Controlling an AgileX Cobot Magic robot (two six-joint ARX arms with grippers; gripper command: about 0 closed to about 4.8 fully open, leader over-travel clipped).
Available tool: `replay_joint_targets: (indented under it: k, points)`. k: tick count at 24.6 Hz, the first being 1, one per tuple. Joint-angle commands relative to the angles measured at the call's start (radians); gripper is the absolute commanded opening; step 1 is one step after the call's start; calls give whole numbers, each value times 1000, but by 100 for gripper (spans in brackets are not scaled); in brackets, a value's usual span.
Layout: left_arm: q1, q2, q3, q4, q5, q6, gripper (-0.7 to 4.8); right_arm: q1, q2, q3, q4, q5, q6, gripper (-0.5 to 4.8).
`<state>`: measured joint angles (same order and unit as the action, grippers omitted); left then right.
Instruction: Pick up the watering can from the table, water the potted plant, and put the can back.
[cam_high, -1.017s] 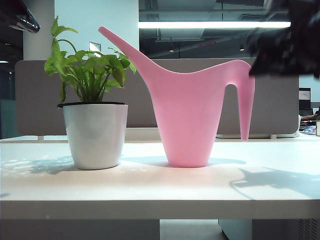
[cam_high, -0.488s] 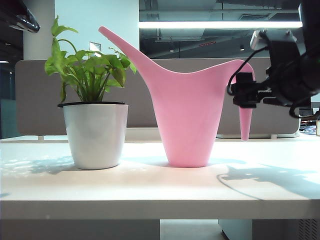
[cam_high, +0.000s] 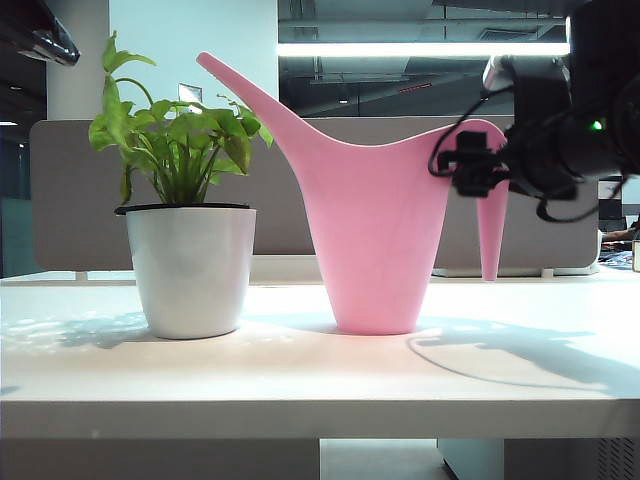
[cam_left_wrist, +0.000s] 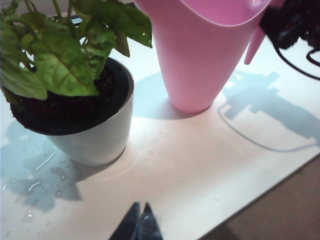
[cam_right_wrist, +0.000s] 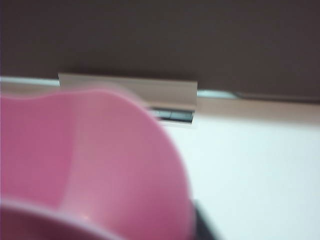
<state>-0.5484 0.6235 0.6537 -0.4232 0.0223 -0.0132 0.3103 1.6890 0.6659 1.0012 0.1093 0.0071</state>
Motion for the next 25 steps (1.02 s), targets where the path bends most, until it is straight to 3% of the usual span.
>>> replay_joint_targets:
  k: [1, 3, 8, 16, 25]
  points:
    - [2, -2, 7, 12, 0, 5, 3, 1, -2, 49, -26, 2, -13, -7]
    - [2, -2, 7, 13, 0, 5, 3, 1, -3, 62, -23, 1, -21, -7]
    - [2, -3, 6, 13, 0, 5, 3, 1, -85, 133, -67, -18, -189, -6]
    - [2, -3, 6, 13, 0, 5, 3, 0, -329, 354, -415, -18, -493, -6]
    - [2, -3, 6, 13, 0, 5, 3, 0, -396, 557, -727, -14, -795, -6]
